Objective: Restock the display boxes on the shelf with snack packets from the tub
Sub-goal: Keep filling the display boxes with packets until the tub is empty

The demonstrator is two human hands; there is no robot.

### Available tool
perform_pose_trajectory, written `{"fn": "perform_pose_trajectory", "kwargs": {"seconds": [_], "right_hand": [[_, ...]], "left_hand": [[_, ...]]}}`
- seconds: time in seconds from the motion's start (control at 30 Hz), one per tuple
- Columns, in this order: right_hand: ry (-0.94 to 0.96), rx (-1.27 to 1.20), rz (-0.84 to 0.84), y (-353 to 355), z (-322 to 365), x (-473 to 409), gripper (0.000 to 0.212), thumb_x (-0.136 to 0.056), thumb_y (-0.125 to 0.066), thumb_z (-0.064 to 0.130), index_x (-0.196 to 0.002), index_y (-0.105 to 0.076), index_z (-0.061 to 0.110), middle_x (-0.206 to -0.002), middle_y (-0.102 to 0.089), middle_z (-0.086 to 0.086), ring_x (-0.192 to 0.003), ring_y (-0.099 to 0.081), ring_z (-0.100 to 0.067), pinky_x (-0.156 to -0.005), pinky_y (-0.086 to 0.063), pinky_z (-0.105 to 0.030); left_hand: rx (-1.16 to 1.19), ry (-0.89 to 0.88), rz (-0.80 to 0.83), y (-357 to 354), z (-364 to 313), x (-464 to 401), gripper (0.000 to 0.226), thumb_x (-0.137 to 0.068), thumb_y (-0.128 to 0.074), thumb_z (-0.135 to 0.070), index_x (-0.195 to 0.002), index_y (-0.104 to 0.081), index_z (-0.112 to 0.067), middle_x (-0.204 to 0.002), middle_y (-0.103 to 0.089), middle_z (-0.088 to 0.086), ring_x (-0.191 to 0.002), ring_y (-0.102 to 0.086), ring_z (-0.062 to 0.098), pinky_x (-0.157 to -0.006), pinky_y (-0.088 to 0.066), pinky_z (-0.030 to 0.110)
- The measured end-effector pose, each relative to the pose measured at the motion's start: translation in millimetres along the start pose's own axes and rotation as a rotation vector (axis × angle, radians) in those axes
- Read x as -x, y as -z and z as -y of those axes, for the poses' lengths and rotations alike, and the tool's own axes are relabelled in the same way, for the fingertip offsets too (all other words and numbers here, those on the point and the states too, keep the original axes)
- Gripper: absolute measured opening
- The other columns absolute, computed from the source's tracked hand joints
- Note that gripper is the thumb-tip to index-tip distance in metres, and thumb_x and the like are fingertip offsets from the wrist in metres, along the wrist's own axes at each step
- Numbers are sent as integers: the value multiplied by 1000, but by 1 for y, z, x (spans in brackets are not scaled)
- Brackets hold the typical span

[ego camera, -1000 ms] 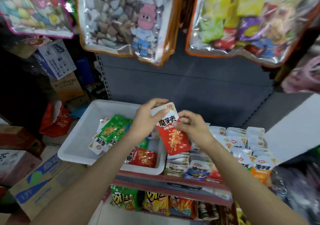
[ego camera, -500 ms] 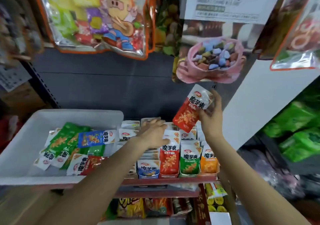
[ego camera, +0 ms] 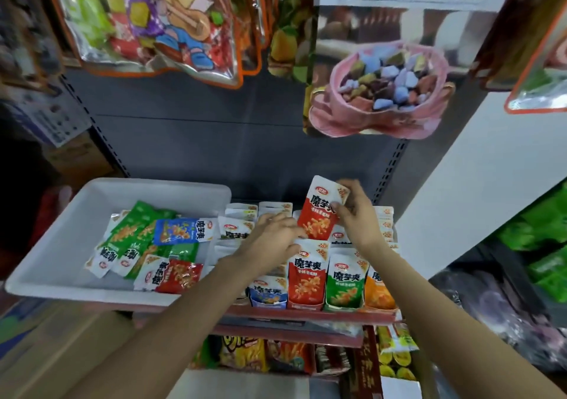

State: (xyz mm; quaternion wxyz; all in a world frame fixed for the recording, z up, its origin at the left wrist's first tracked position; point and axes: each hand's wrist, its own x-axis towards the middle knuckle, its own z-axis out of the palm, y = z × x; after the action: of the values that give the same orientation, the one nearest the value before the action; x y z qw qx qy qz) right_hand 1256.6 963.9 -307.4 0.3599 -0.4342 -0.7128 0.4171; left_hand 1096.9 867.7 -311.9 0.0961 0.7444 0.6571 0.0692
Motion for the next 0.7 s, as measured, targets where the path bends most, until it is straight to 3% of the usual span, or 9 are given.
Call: {"fn": "perform_pose_trajectory", "kwargs": {"seconds": [0.1,0.23,0.4,0.57,0.7], "right_hand": [[-72,172,46,1,-7,-1,15,-95,-50,7,-106,-61,9,-91,-62,-2,-81,-63,-25,-72,-56,-38],[-44,400,235,1,-5,0,19,-93,-54,4,-96,-72,9,-81,-68,-4,-76,-62,-17,-70,-47,-24],[-153,511,444,-5,-4,-1,26,-90,-53,-3,-106,-70,7,-102,-71,-11,-92,-65,-17,-76,-47,-16],[-186,410,375,0,8,0,27,-91,-48,-2,-106,-69,7,-103,-70,-9,-88,-61,-12,-76,-46,-18],[-46,448,276,-20,38,2,26,-92,-50,2,-107,-70,10,-107,-70,-3,-94,-63,-14,-76,-40,-11]], "left_hand": [[58,25,-14,1,0,3,35,-95,-50,-32,-129,-53,-27,-130,-52,-9,-124,-36,9,-106,-20,31],[136,50,-17,4,-1,2,34,-94,-53,-29,-128,-55,-24,-127,-55,-7,-121,-40,10,-103,-27,30],[127,64,-14,2,1,1,33,-95,-51,-28,-128,-56,-24,-129,-54,-7,-121,-40,11,-102,-27,30],[198,44,-72,2,5,4,32,-94,-52,-26,-126,-54,-23,-130,-50,-8,-124,-38,9,-105,-26,30],[405,106,-284,6,25,26,27,-91,-56,-18,-117,-60,-21,-121,-55,-8,-114,-46,9,-100,-37,31]]}}
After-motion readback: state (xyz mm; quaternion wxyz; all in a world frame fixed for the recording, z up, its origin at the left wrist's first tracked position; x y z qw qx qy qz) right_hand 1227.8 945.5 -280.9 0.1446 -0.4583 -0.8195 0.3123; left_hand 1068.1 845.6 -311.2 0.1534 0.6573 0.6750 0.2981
